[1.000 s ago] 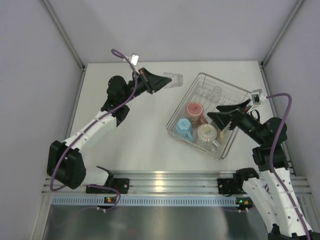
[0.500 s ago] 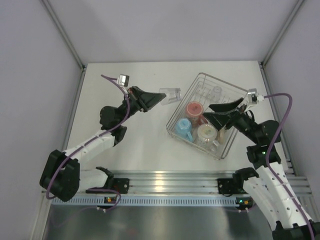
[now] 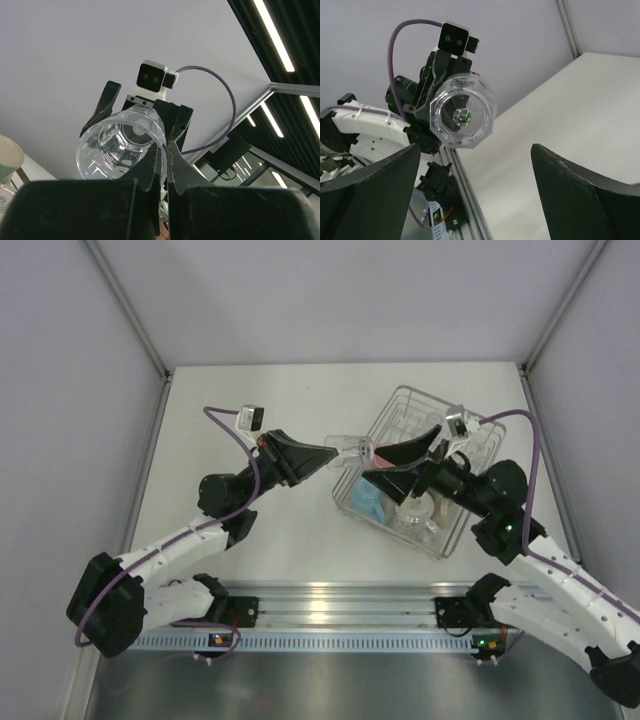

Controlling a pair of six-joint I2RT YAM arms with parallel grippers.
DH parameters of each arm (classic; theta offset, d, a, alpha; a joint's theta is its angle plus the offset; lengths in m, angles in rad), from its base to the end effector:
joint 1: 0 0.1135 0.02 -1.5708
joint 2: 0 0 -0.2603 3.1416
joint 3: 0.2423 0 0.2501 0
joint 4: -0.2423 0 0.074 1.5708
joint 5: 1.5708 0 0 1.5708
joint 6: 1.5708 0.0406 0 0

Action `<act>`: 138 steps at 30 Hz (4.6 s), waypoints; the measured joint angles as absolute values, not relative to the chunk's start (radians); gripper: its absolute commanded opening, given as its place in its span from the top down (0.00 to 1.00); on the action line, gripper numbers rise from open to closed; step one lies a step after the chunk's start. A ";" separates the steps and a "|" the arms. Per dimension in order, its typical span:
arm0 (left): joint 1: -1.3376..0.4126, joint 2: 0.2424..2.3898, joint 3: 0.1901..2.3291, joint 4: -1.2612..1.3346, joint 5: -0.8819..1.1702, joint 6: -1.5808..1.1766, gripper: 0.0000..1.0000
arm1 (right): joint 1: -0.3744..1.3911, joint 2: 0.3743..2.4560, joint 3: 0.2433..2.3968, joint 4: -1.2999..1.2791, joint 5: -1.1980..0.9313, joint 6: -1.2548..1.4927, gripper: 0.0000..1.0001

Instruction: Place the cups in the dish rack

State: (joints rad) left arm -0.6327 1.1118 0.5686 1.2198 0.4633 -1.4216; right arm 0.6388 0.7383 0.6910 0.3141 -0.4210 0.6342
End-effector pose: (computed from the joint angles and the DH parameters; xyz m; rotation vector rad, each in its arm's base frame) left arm 0.1744 -0.1504 0.3418 0.0755 1.2014 -2.0597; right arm 0.1346 0.1206 0.3664 -0.3964 1.4038 1.3351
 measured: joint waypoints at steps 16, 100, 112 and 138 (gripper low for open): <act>-0.661 1.055 0.516 1.221 0.417 -1.416 1.00 | 0.839 0.894 0.794 0.343 -0.274 0.533 0.48; -0.679 0.789 0.654 0.114 0.195 -0.863 0.02 | 0.057 1.532 1.277 -0.445 0.291 0.219 1.00; -0.679 0.824 0.677 0.088 0.186 -0.861 0.02 | 0.027 1.671 1.277 -0.324 0.250 0.209 0.96; -0.679 0.829 0.679 0.087 0.191 -0.871 0.02 | 0.024 1.718 1.277 -0.331 0.264 0.212 0.71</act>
State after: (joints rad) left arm -0.6792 0.8288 0.6788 0.0868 0.1905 -0.8711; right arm 0.0238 1.7176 1.2774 -0.3313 0.2642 0.2119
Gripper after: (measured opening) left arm 0.982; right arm 0.495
